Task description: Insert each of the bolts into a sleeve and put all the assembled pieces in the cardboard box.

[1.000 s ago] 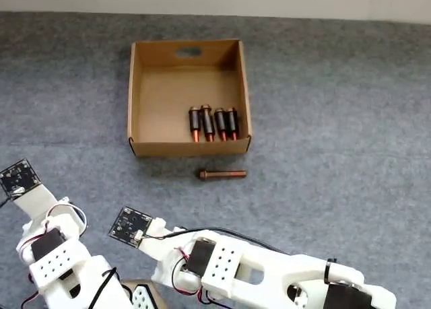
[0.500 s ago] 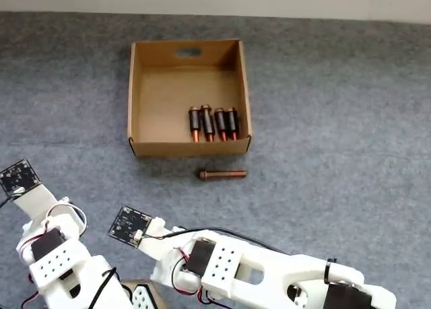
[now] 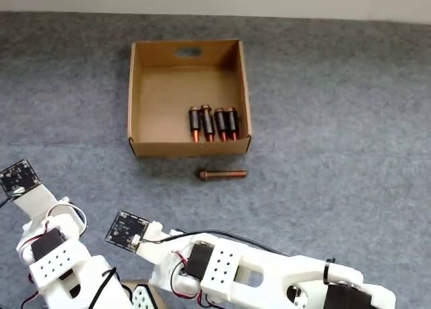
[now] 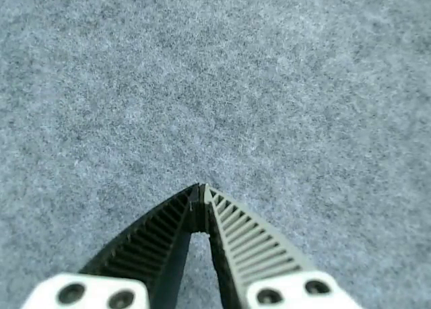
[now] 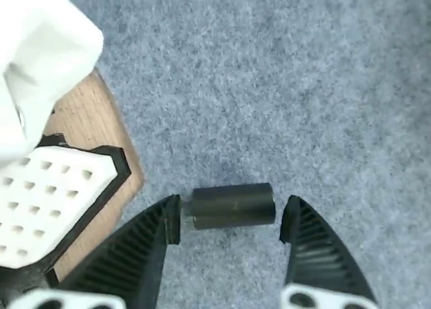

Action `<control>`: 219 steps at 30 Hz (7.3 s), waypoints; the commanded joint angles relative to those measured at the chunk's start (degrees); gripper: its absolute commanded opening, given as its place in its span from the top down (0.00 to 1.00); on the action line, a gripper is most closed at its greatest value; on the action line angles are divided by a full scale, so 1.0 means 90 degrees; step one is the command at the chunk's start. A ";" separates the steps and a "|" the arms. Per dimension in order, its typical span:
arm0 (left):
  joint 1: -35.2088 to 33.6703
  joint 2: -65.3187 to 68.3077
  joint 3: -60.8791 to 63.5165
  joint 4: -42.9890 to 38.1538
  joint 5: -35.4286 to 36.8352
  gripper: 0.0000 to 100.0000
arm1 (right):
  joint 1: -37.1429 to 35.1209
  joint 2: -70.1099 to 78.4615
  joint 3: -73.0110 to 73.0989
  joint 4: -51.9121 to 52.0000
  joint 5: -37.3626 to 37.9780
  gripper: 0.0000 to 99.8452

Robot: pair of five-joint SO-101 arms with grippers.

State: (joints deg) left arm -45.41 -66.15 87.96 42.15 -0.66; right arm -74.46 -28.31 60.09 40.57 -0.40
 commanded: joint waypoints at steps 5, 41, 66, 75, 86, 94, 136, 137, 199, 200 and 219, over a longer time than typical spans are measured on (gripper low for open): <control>-0.0054 -0.0005 -0.0288 -0.0068 0.0029 0.98 | 0.0181 0.0044 -0.0132 -0.0210 0.0049 0.77; -0.0054 -0.0005 -0.0288 -0.0059 0.0029 0.98 | 0.0210 0.1392 -0.0962 -0.0347 0.0049 0.77; -0.0054 -0.0005 -0.0288 -0.0059 0.0029 0.98 | 0.0210 0.1451 -0.0816 -0.0171 0.0049 0.87; -0.0054 -0.0005 -0.0288 -0.0059 0.0029 0.98 | 0.0913 0.1382 -0.0884 0.0171 0.0049 0.88; -0.0054 -0.0005 -0.0288 -0.0059 0.0029 0.98 | 0.2515 0.1382 -0.1197 0.0532 0.0029 0.88; -0.0044 -0.0005 -0.0288 -0.0059 0.0029 0.98 | 0.3805 0.0825 -0.1372 0.0913 -0.1026 0.87; 0.0142 -0.0005 -0.0278 -0.0068 0.0010 0.98 | 0.3590 -0.1021 -0.0864 0.3267 0.4747 0.77; 0.0132 -0.0005 -0.0278 -0.0068 0.0010 0.98 | 0.3580 -0.1021 -0.0777 0.3267 0.4904 0.77; 0.0122 -0.0005 -0.0220 -0.0068 0.0000 0.98 | 0.5729 -0.1011 0.1284 0.1499 0.3448 0.81; 0.0122 -0.0005 -0.0220 -0.0068 0.0000 0.98 | 0.5719 -0.1011 0.1333 0.1490 0.3516 0.81; 0.0220 -0.0005 -0.0288 -0.0049 -0.0098 0.98 | 0.7136 -0.1089 -0.1753 0.3629 0.2178 0.99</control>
State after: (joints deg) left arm -44.88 -66.15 87.96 42.15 -0.75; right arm -13.98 -37.54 48.84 76.00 23.16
